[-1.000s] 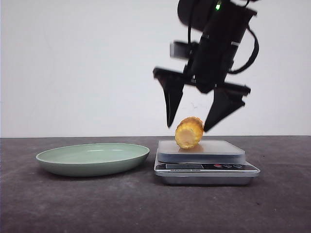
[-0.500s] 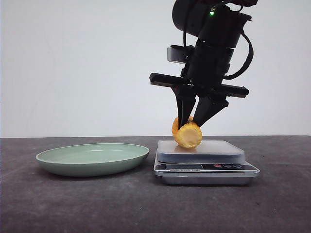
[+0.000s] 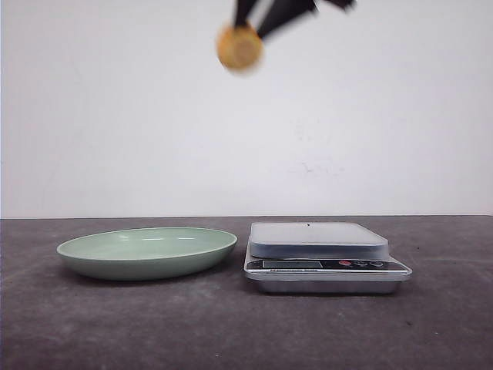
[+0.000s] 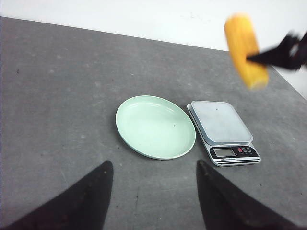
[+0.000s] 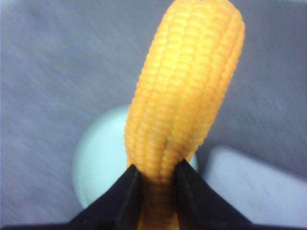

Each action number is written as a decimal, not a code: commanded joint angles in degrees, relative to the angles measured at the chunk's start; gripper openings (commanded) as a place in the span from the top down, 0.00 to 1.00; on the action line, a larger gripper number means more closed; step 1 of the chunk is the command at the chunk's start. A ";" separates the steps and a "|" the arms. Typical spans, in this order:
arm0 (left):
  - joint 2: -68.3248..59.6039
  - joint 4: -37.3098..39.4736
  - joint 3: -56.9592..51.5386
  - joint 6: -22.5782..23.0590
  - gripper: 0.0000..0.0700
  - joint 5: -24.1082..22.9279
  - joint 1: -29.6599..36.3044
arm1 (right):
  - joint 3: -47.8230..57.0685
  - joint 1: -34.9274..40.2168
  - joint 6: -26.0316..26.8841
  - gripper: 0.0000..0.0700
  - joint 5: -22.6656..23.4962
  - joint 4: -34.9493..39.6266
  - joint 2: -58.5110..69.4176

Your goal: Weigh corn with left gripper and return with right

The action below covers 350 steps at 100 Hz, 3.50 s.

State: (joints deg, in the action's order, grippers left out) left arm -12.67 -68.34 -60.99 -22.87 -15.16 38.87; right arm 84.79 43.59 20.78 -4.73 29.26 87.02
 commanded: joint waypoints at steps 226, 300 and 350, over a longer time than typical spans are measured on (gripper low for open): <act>-0.02 0.63 -0.76 1.20 0.56 -0.24 0.31 | 30.27 3.04 -8.61 0.17 -7.17 19.76 15.50; -0.02 2.03 -0.76 1.31 0.56 -0.20 0.31 | 26.27 2.67 -7.93 0.17 -19.15 52.63 -38.62; -0.02 3.78 -0.15 -4.02 0.56 0.39 0.31 | -11.08 -0.13 -6.47 0.17 -13.75 46.56 -62.99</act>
State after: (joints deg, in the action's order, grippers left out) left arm -12.67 -65.30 -60.99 -26.35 -14.83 38.87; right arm 77.23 43.22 13.72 -19.94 77.01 25.02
